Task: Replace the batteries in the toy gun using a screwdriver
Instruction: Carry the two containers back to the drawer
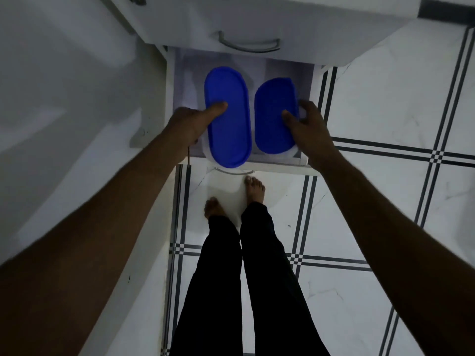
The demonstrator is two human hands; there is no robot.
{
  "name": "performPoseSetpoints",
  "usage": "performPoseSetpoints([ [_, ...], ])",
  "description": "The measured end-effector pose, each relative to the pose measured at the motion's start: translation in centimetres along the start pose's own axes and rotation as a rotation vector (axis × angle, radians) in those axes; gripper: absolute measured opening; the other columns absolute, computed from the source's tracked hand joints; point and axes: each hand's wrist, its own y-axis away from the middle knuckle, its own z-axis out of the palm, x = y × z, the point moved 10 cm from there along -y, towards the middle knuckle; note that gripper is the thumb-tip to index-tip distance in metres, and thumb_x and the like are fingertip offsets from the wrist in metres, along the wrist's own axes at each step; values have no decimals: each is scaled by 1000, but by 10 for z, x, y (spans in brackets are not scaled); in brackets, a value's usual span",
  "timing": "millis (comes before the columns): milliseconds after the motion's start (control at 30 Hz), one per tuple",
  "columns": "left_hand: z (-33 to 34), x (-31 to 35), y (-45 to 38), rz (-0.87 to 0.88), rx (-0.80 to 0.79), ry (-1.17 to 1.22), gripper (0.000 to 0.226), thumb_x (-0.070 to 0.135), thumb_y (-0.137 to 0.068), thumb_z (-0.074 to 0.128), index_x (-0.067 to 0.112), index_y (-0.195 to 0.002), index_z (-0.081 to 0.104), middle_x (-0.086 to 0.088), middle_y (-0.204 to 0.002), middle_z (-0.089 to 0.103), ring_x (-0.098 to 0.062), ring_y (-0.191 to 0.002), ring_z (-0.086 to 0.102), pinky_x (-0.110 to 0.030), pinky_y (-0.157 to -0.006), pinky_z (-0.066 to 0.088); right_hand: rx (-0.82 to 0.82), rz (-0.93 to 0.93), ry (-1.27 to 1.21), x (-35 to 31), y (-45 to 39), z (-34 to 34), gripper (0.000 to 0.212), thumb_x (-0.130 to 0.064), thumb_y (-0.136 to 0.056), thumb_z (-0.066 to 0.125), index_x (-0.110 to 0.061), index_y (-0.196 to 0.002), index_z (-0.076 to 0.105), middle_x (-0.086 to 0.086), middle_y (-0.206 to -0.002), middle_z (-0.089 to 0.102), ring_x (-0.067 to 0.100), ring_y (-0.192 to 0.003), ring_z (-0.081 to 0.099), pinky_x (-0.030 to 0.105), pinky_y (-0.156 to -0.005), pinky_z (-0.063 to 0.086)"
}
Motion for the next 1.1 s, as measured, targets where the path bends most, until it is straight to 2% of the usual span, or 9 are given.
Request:
performPoseSetpoints([
  [233, 15, 10, -68, 5, -35, -216, 89, 70, -75, 61, 4, -134, 48, -11, -120, 58, -19, -92, 56, -24, -66, 45, 53, 43, 8, 7, -42, 11, 47, -22, -104, 43, -14, -148, 27, 15, -143, 48, 34, -117, 58, 48, -92, 56],
  [333, 20, 9, -87, 15, -42, -312, 78, 66, -79, 61, 3, -123, 53, -10, -107, 58, -20, -88, 55, -27, -69, 44, 39, 26, 36, 7, -52, 16, 48, -20, -105, 41, -16, -149, 24, 13, -144, 48, 31, -117, 58, 44, -90, 56],
  [467, 23, 4, -105, 45, -4, -376, 55, 58, -87, 57, 5, -99, 59, -7, -83, 57, -19, -74, 55, -31, -72, 47, 43, -20, 147, 10, -57, 20, 52, -7, -102, 43, -14, -149, 22, 13, -138, 53, 19, -96, 59, 33, -77, 54],
  [567, 21, 9, -107, 130, 71, -446, 49, 52, -96, 46, 10, -69, 50, -5, -63, 47, -15, -56, 47, -24, -54, 39, 67, -45, 215, 15, -57, 18, 62, 5, -96, 43, -13, -151, 21, 15, -127, 59, 17, -88, 59, 27, -70, 54],
  [700, 16, 9, -111, 212, 163, -455, 51, 43, -102, 37, 14, -59, 40, -2, -57, 39, -12, -50, 39, -20, -44, 30, 121, -64, 267, 12, -51, 12, 74, 6, -92, 49, -13, -155, 14, 14, -137, 52, 20, -103, 59, 28, -78, 52],
  [833, 22, -1, -122, 176, 162, -360, 50, 40, -103, 36, 13, -61, 43, -3, -60, 44, -13, -53, 43, -14, -40, 34, 163, -195, 267, -2, -24, 13, 66, 0, -92, 55, -13, -151, 29, 8, -151, 37, 21, -136, 41, 16, -97, 42],
  [900, 25, 1, -126, 177, 162, -344, 50, 40, -103, 36, 13, -62, 45, -3, -63, 46, -14, -56, 45, -23, -49, 37, 145, -238, 219, -4, -4, 17, 57, -1, -92, 55, -15, -145, 40, 5, -144, 45, 17, -127, 48, 14, -94, 45],
  [1000, 26, 8, -130, 210, 168, -347, 51, 44, -101, 35, 8, -69, 51, -9, -72, 52, -18, -63, 51, -25, -50, 35, 60, -274, 196, -1, 27, 33, 34, 1, -93, 54, -11, -126, 55, -4, -110, 60, 5, -93, 60, 9, -78, 49],
  [1100, 14, 4, -128, 204, 239, -372, 65, 56, -97, 31, -1, -99, 61, -23, -105, 59, -28, -85, 61, -27, -62, 42, -81, -227, 115, 19, 55, 58, 24, 1, -94, 55, -12, -114, 62, -5, -101, 69, 5, -89, 67, 16, -78, 54],
])
